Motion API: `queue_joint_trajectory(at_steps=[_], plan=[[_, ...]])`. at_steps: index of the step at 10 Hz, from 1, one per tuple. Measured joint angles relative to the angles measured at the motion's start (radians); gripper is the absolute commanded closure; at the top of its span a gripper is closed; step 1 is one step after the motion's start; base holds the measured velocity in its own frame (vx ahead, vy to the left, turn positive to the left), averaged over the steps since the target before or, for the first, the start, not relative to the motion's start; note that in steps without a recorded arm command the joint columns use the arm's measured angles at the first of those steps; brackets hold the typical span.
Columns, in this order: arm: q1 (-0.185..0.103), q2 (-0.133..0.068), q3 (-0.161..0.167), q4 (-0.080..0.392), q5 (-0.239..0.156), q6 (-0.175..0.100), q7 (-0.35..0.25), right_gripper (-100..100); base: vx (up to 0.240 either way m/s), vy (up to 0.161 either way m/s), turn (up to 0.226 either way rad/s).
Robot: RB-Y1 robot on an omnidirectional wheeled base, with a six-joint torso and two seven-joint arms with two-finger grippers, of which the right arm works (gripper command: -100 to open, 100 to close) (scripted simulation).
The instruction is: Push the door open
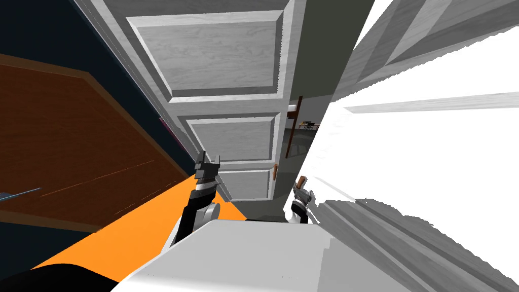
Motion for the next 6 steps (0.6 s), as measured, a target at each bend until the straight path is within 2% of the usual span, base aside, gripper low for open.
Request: queue_joint_trajectory(at_steps=[1,2,3,5,6], plan=[[-0.023,0.001,-0.009,0.04,-0.005,-0.018,-0.011,100,0.032,-0.054,0.162],[0.003,-0.002,-0.024,-0.008,-0.02,-0.01,0.011,100,0.028,-0.052,0.046],[-0.015,-0.003,-0.035,0.01,-0.028,-0.015,0.013,100,0.016,-0.032,0.003],[-0.02,-0.007,-0.038,0.02,-0.03,-0.023,0.007,100,0.008,-0.001,0.004],[-0.047,-0.008,-0.038,0.068,-0.028,-0.037,-0.013,100,0.0,0.003,0.016]])
